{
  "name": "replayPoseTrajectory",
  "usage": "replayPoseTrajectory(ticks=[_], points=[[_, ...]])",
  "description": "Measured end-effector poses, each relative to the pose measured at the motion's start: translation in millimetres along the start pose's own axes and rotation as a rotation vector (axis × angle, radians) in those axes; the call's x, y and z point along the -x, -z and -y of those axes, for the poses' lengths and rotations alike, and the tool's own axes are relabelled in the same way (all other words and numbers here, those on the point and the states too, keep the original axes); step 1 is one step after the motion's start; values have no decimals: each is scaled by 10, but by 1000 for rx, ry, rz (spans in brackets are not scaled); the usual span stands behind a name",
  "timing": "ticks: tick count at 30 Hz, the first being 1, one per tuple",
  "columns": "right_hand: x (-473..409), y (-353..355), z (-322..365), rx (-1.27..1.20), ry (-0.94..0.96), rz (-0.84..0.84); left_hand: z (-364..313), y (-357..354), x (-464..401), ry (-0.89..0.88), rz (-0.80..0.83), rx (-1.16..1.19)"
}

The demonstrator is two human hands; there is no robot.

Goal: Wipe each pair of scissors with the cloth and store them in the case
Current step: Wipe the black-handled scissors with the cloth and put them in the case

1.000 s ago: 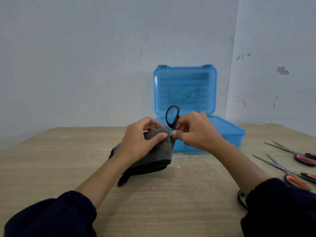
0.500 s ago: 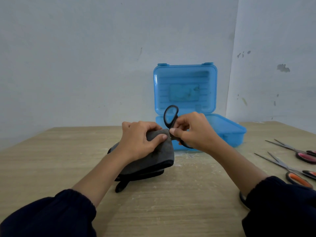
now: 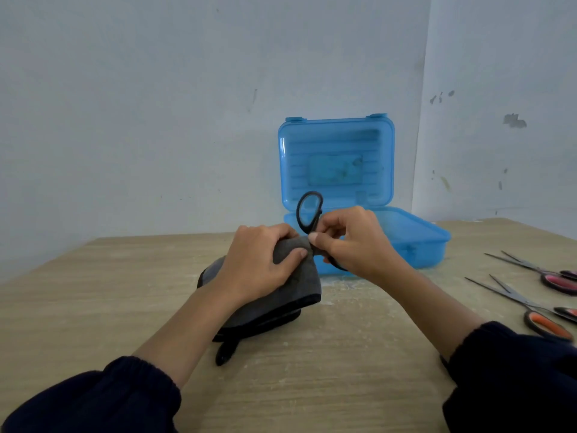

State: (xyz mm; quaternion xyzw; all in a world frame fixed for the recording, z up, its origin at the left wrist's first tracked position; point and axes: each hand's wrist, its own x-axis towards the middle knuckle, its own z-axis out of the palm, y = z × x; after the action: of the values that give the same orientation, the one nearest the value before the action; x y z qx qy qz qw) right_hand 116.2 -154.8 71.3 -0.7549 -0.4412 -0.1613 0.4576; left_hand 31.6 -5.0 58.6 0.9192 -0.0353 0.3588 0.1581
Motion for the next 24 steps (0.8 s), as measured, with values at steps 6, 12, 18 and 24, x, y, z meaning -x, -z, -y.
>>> replayPoseTrajectory(ticks=[6, 12, 18, 24], points=[[-39, 70, -18, -10, 15, -8, 48, 131, -20, 20, 20, -1], [-48, 138, -122, 20, -21, -26, 183, 139, -14, 76, 38, 31], [-75, 148, -312, 58, -127, -95, 417, 82, 36, 186, 46, 11], [-110, 164, -437, -131, -293, -300, 479, -60, 120, 194, 19, -14]])
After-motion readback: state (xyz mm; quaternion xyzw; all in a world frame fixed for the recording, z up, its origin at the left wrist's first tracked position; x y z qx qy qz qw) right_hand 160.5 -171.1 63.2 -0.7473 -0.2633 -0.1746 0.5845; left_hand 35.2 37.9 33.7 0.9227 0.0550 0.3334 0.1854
